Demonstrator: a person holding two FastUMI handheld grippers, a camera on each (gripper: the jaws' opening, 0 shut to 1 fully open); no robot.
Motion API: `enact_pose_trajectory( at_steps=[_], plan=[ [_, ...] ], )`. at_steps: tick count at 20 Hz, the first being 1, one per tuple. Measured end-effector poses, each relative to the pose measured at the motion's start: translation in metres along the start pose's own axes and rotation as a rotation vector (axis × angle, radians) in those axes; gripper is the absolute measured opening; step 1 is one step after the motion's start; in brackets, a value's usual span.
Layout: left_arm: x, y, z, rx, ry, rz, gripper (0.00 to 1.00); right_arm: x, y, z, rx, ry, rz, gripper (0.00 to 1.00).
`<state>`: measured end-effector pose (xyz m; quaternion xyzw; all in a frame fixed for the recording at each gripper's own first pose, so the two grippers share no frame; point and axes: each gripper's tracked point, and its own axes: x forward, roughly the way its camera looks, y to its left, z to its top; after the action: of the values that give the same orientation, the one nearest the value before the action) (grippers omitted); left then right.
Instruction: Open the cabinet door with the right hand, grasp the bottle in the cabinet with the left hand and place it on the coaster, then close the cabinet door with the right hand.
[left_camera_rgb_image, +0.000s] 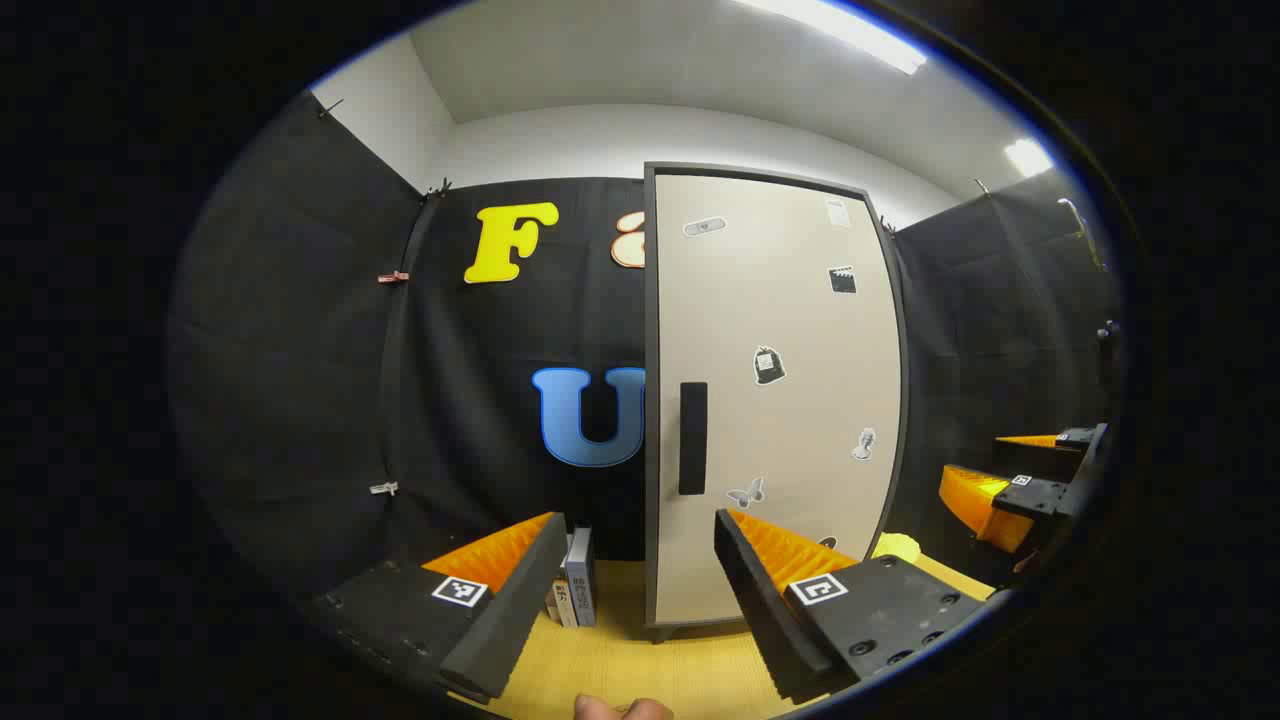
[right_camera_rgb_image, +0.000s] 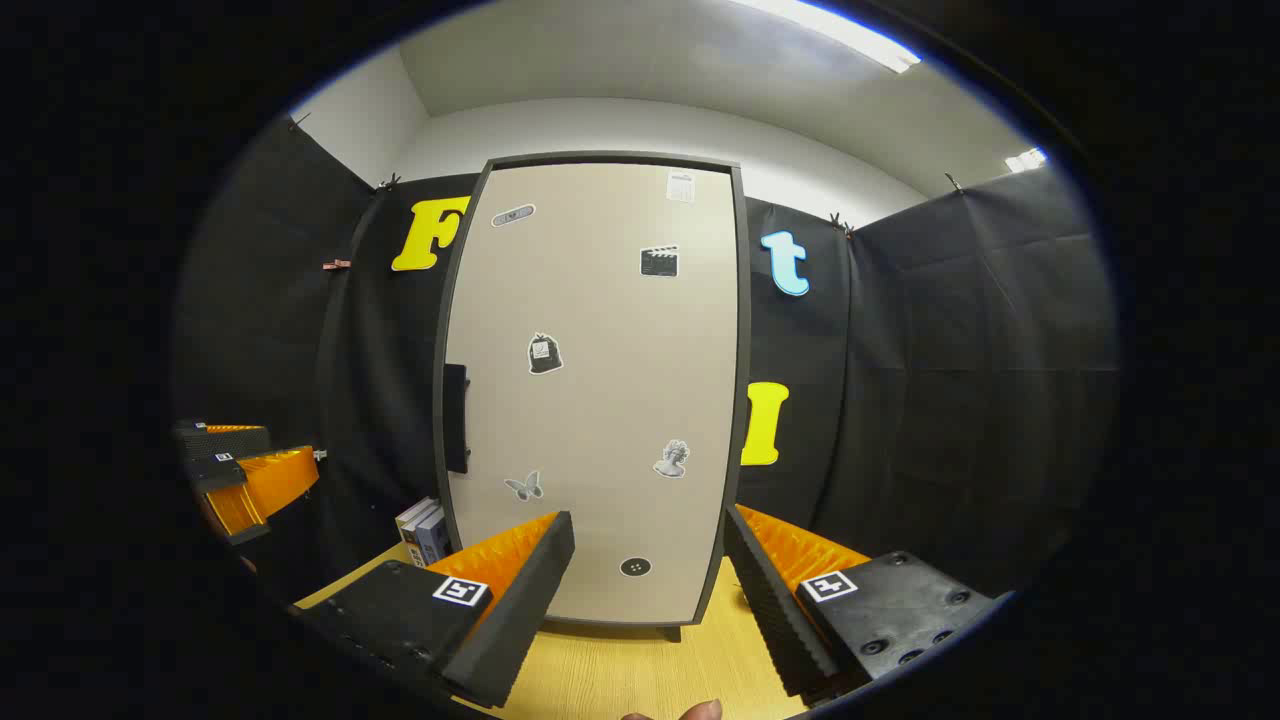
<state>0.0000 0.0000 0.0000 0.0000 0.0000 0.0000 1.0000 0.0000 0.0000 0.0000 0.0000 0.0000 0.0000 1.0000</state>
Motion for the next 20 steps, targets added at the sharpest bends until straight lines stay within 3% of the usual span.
enact_pose_trajectory(
  at_steps=[20],
  plan=[
    [-0.003, 0.006, -0.001, 0.014, -0.008, -0.007, 0.94, -0.008, 0.018, 0.002, -0.007, -0.015, 0.035, 0.97]
  ],
)
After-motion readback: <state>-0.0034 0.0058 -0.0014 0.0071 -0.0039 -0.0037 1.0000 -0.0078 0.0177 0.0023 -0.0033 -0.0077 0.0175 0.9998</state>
